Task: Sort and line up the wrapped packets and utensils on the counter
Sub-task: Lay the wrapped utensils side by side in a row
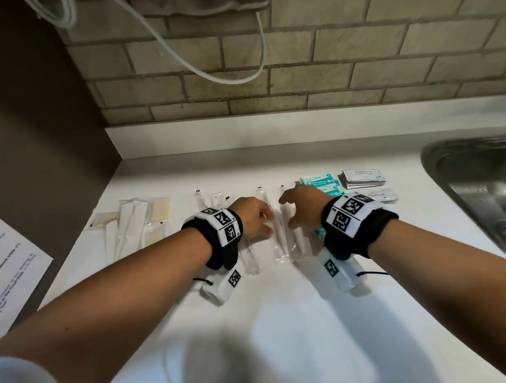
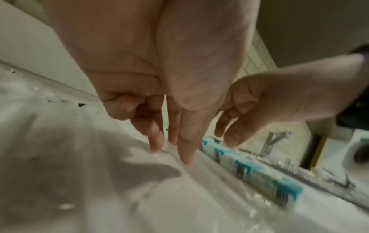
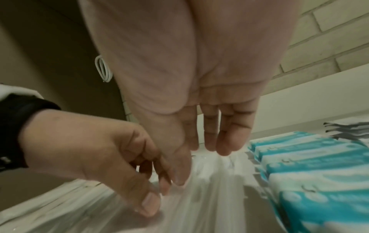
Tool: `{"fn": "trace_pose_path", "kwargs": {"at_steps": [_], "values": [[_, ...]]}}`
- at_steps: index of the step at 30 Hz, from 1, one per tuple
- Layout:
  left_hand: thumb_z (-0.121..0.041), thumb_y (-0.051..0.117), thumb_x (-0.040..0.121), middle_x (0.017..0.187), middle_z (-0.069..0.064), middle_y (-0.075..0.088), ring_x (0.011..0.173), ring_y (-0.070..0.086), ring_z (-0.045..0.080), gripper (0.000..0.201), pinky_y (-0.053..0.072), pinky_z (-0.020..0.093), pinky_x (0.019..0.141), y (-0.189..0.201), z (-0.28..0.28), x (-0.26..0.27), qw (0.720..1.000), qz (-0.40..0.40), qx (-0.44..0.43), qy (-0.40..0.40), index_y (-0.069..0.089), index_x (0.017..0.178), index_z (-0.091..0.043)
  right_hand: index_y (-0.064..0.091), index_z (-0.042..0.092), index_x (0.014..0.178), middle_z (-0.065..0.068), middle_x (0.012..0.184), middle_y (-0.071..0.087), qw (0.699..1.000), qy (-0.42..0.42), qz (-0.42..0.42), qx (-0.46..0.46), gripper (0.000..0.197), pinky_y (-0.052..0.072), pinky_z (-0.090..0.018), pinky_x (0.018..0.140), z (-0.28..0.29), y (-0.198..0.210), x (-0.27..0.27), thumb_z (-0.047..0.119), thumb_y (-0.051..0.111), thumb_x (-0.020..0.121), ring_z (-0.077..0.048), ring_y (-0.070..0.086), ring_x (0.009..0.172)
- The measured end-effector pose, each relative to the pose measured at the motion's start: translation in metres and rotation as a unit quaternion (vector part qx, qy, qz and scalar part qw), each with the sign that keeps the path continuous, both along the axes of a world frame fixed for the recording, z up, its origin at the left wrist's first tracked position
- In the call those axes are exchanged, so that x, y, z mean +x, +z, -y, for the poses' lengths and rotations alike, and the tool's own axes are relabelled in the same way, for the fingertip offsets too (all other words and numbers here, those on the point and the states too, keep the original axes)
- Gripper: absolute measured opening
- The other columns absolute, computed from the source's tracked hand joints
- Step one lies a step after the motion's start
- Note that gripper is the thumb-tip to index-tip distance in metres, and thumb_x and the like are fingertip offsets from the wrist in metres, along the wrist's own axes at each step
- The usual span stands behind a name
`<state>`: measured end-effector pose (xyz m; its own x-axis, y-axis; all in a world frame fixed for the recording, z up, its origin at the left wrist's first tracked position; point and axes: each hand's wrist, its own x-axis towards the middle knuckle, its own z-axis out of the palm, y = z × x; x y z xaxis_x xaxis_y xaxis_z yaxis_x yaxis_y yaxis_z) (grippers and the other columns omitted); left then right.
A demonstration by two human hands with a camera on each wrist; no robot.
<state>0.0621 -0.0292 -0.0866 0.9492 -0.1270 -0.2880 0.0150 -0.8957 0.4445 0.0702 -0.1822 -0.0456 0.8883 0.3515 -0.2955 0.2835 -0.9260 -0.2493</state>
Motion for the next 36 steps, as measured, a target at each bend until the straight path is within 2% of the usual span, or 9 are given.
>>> {"fn": "trace_pose_path", "kwargs": {"at_steps": [3,6,9,17,24,27,30,32,36], "values": [[-0.028,0.079,0.076,0.121,0.000,0.061,0.106,0.063,0.018,0.040,0.050,0.029,0.089,-0.004,-0.006,-0.002,1.000,0.006,0.019,-0.005,0.070,0.115,-0.022,0.049,0.023,0.138,-0.003,0.136,0.052,0.999,0.029,0.002,-0.026,0.063,0.043,-0.034,0.101,-0.004,-0.008,-0.004,0.024,0.074,0.080,-0.024,0.048,0.125],[-0.032,0.076,0.078,0.113,-0.003,0.052,0.107,0.058,0.018,0.042,0.043,0.025,0.083,0.000,-0.011,-0.002,0.999,0.025,0.040,-0.016,0.068,0.120,-0.026,0.045,0.027,0.142,0.000,0.138,0.050,0.996,0.063,-0.007,-0.056,0.067,0.040,-0.041,0.106,-0.009,-0.016,-0.011,0.032,0.072,0.081,-0.024,0.038,0.131],[-0.037,0.074,0.080,0.107,-0.004,0.049,0.107,0.055,0.018,0.042,0.043,0.027,0.087,0.010,-0.021,-0.002,0.998,0.041,0.051,-0.017,0.066,0.120,-0.026,0.043,0.031,0.143,0.000,0.141,0.046,0.992,0.089,-0.013,-0.083,0.069,0.040,-0.045,0.107,-0.013,-0.023,-0.016,0.040,0.071,0.080,-0.024,0.036,0.134],[-0.050,0.074,0.075,0.098,-0.009,0.056,0.090,0.053,0.014,0.042,0.047,0.030,0.083,0.015,-0.065,-0.011,0.992,0.023,0.124,0.010,0.063,0.107,-0.026,0.046,0.026,0.141,-0.004,0.138,0.044,0.991,0.099,0.005,-0.085,0.066,0.041,-0.045,0.105,-0.020,-0.011,-0.016,0.035,0.070,0.081,-0.025,0.036,0.132],[-0.058,0.068,0.074,0.090,-0.002,0.057,0.081,0.057,0.019,0.049,0.049,0.034,0.071,0.006,-0.082,-0.025,0.983,0.020,0.161,0.090,0.052,0.094,-0.016,0.056,0.011,0.119,-0.006,0.117,0.062,0.995,0.095,-0.032,-0.021,0.048,0.052,-0.034,0.084,-0.062,-0.015,-0.030,0.047,0.062,0.087,-0.025,0.061,0.103],[-0.060,0.070,0.073,0.084,0.001,0.062,0.075,0.060,0.019,0.050,0.050,0.032,0.067,0.005,-0.089,-0.029,0.979,-0.020,0.162,0.126,0.055,0.087,-0.014,0.052,0.009,0.115,-0.008,0.111,0.061,0.996,0.070,-0.048,-0.022,0.045,0.048,-0.032,0.071,-0.073,-0.025,-0.031,0.036,0.070,0.083,-0.028,0.062,0.099],[-0.052,0.076,0.072,0.084,0.004,0.064,0.077,0.062,0.021,0.047,0.051,0.031,0.068,0.005,-0.094,-0.030,0.979,-0.033,0.132,0.153,0.060,0.085,-0.010,0.051,0.006,0.114,-0.009,0.110,0.062,0.998,0.039,-0.050,-0.023,0.041,0.049,-0.030,0.069,-0.077,-0.030,-0.026,0.023,0.071,0.083,-0.028,0.064,0.098],[-0.046,0.079,0.072,0.093,0.007,0.068,0.086,0.065,0.024,0.047,0.053,0.033,0.075,0.004,-0.096,-0.029,0.980,-0.031,0.104,0.167,0.064,0.094,-0.007,0.050,0.004,0.117,-0.009,0.113,0.062,0.998,0.020,-0.051,-0.022,0.039,0.053,-0.030,0.073,-0.078,-0.031,-0.021,0.016,0.067,0.085,-0.027,0.064,0.099],[-0.039,0.081,0.071,0.093,0.011,0.073,0.088,0.069,0.026,0.045,0.055,0.034,0.076,0.005,-0.095,-0.028,0.982,-0.034,0.070,0.170,0.068,0.094,-0.003,0.045,0.001,0.127,-0.012,0.127,0.056,0.999,-0.004,-0.038,-0.034,0.044,0.054,-0.034,0.089,-0.077,-0.032,-0.011,0.008,0.063,0.088,-0.028,0.061,0.112]]}}
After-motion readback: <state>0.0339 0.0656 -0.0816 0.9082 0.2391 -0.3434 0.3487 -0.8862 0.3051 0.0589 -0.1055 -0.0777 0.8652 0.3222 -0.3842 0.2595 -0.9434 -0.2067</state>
